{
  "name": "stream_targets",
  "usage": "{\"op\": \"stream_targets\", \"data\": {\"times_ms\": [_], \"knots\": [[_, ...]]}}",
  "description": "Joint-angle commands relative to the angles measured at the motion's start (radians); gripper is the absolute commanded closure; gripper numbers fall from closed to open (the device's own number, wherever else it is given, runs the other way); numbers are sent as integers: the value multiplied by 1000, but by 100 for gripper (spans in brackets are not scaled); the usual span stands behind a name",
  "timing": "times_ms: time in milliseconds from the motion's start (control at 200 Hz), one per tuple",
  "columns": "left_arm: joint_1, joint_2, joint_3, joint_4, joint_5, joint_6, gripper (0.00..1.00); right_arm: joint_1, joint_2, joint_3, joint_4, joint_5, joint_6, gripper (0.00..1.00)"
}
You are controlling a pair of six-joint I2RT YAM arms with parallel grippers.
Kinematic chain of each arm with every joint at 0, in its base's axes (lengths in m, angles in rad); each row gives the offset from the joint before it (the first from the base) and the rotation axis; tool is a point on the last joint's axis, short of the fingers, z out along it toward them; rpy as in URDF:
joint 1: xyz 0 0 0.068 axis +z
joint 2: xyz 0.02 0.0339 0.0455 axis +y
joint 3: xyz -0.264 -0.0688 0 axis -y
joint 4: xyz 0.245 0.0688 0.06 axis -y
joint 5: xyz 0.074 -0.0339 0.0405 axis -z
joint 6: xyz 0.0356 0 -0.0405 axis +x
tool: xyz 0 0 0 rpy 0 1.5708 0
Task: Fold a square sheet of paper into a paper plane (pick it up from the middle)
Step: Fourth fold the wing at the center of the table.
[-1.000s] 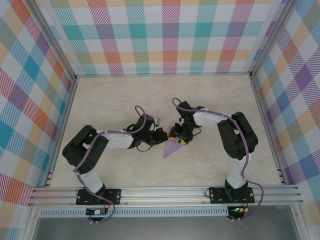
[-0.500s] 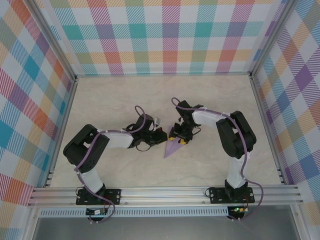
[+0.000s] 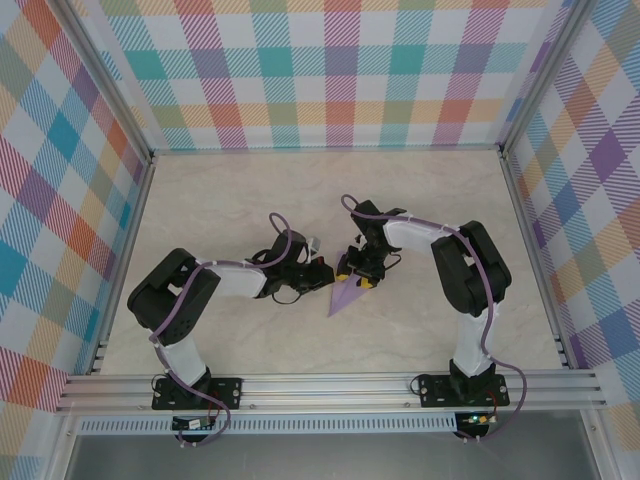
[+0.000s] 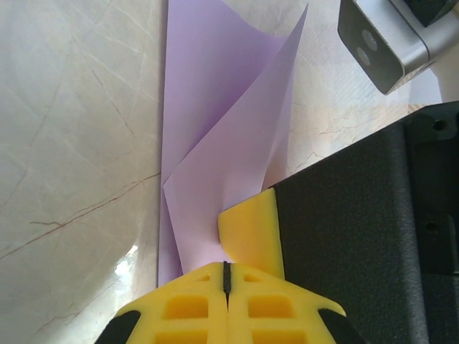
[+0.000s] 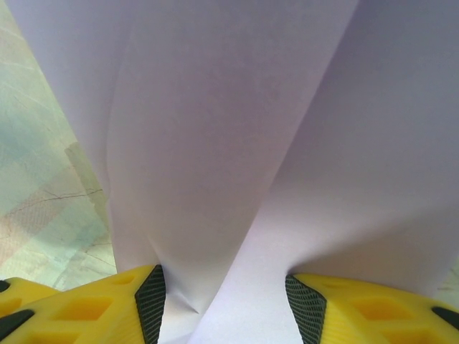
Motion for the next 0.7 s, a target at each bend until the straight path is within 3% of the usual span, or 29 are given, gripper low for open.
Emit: {"op": "stream_targets", "data": {"times_ms": [0, 695], "knots": [[2, -16, -26, 22, 2, -7, 100, 29, 156, -71, 49, 50, -35, 46], [0, -16, -64, 137, 79, -37, 100, 29, 177, -52, 40, 44, -39, 43]]}}
